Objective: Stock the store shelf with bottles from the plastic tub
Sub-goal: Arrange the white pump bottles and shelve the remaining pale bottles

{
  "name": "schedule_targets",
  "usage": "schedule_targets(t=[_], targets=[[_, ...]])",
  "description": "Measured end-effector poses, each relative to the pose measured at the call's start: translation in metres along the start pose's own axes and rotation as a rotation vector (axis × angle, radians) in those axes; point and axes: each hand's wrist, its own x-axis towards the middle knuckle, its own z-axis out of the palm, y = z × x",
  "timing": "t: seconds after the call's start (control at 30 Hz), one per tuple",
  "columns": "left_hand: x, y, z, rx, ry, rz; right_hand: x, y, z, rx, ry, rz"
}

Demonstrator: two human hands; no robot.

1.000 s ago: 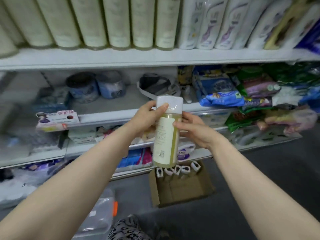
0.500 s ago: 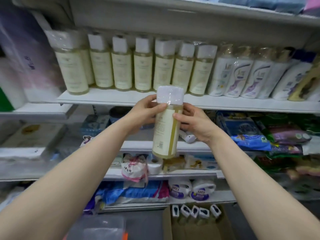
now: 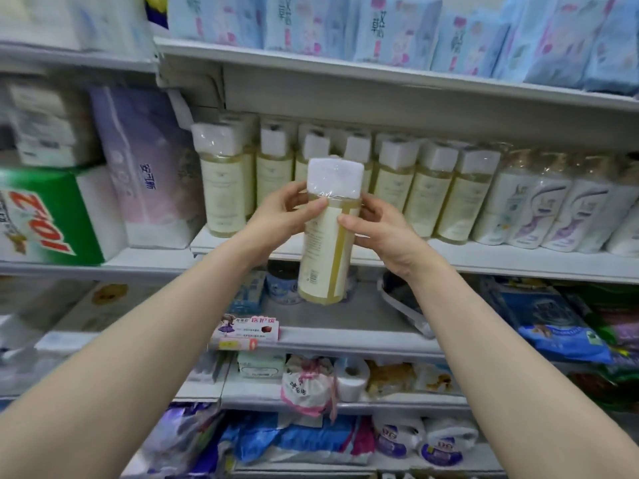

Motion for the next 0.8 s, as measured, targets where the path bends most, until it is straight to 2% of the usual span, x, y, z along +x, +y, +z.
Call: schedule_targets(t=[0.27,0.43,0.8], targets=[[0.013,-0.007,-0.062,0.007,0.059,0.074,0.050,-0.002,0.054,-0.062,0.021,-0.052],[0.021,-0.010,-0.090,0.009,0.031,0.101,0.076,0.001,0.076,-0.095,0.035,-0.095],[0.036,-0.030,-0.110,0.033,0.052,0.151,0.103,0.019,0.093,-0.116,0.091,-0.094]])
